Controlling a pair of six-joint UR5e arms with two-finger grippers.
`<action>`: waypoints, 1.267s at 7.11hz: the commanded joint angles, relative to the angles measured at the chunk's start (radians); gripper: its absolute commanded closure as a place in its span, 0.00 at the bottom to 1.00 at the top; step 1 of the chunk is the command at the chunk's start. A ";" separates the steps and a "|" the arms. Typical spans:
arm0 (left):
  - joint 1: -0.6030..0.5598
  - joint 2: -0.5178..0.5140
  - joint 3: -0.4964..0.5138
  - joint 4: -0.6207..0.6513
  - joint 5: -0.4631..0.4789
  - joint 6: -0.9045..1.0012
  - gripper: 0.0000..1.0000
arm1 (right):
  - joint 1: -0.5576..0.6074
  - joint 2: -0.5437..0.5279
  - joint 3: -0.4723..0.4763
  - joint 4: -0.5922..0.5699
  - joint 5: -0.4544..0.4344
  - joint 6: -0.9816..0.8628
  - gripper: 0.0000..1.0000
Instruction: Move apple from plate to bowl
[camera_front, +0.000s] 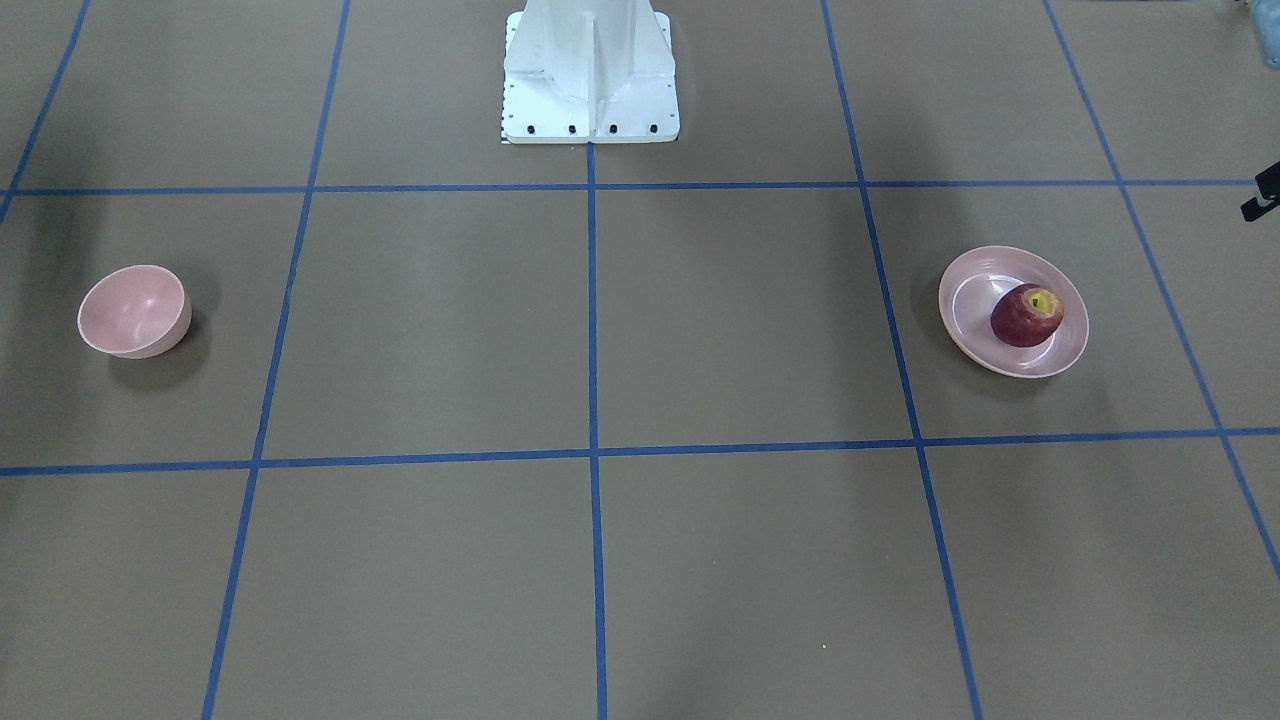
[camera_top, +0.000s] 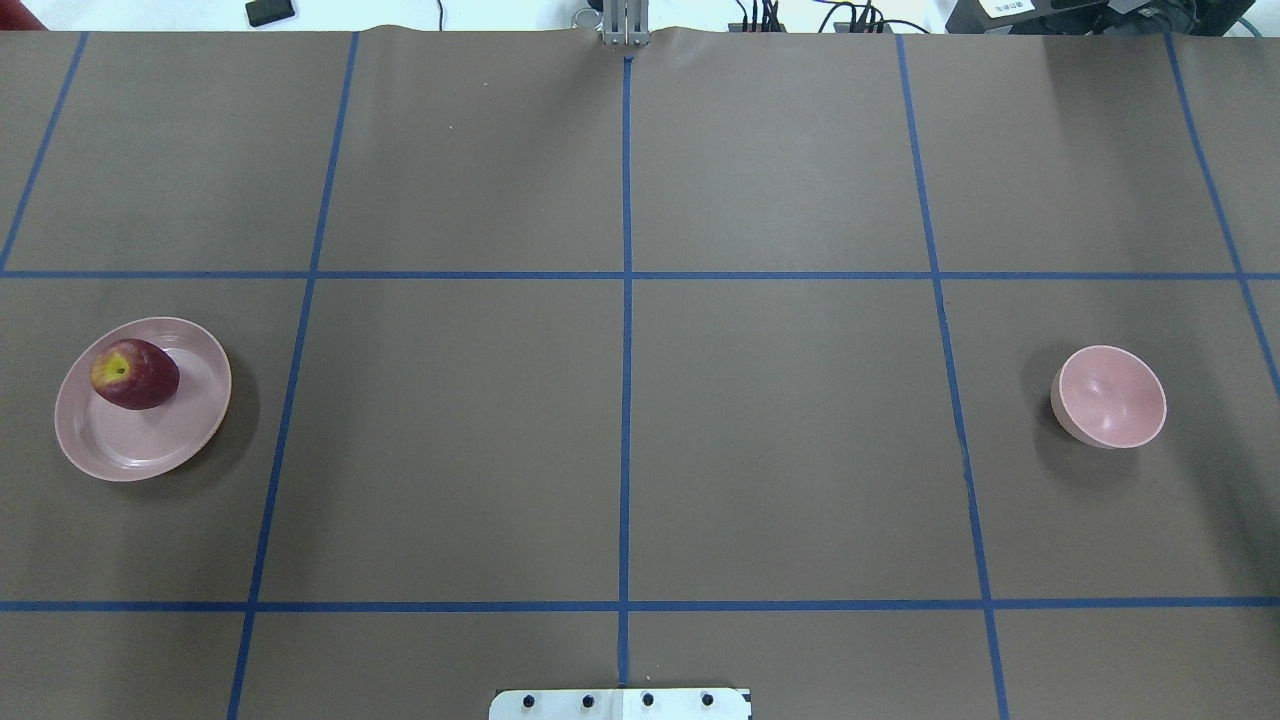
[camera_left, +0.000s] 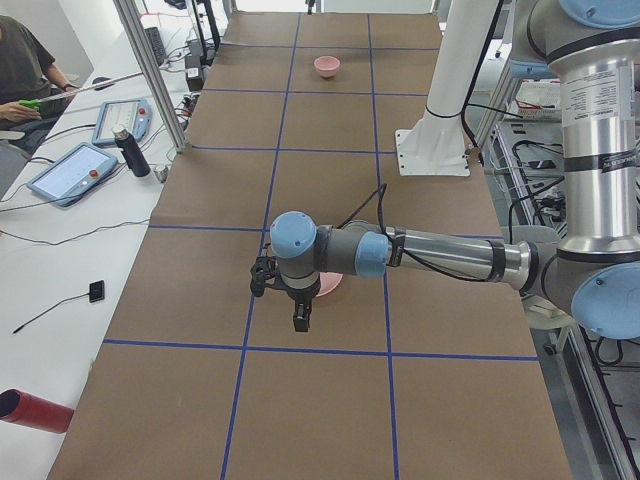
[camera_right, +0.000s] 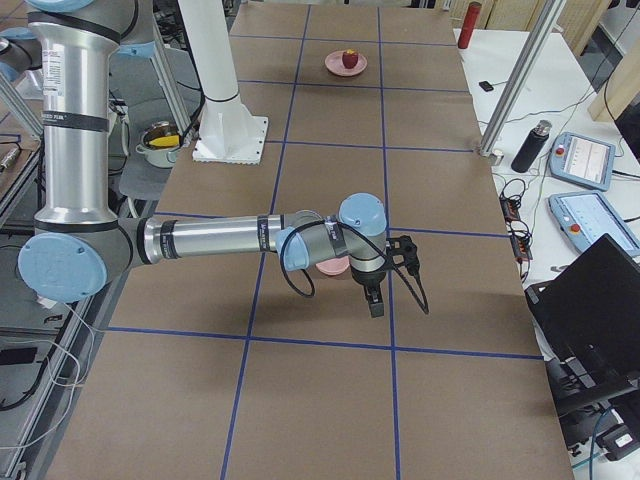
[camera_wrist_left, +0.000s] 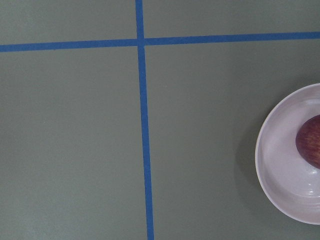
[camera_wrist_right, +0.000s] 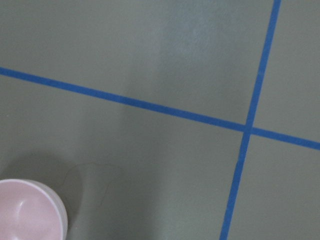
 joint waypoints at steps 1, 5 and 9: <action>0.000 0.010 -0.036 0.005 -0.004 0.001 0.02 | 0.000 -0.004 -0.007 0.002 0.000 0.001 0.00; 0.001 0.017 -0.032 0.005 0.001 -0.001 0.02 | -0.001 -0.024 -0.016 0.004 0.005 -0.004 0.00; 0.001 0.018 -0.036 0.001 -0.001 -0.005 0.02 | -0.024 -0.021 -0.057 0.082 0.013 -0.004 0.00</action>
